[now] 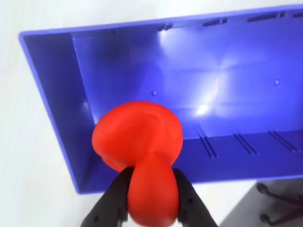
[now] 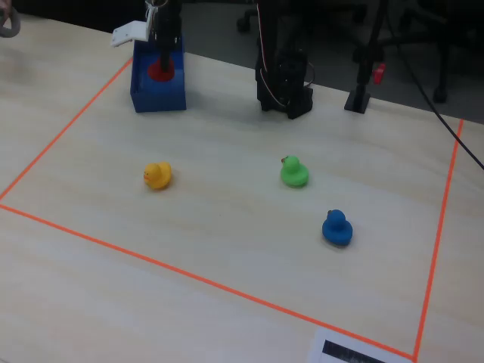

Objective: Grasp red duck and put it into box.

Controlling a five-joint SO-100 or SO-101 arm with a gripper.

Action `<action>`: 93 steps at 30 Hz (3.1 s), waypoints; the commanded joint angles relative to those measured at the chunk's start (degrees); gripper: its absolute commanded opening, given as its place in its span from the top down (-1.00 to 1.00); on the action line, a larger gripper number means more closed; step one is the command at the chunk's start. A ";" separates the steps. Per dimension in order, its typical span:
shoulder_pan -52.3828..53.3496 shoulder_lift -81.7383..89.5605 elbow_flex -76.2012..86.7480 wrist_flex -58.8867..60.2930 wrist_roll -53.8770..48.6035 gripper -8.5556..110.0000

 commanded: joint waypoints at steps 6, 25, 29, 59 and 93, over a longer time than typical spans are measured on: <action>0.44 -3.78 -4.92 -1.93 1.41 0.86; -2.81 -3.16 -13.71 -4.13 10.11 0.82; -9.58 3.87 -16.44 1.05 12.83 0.85; -83.14 96.24 81.83 5.71 7.91 0.85; -80.07 97.91 87.36 3.52 8.26 0.74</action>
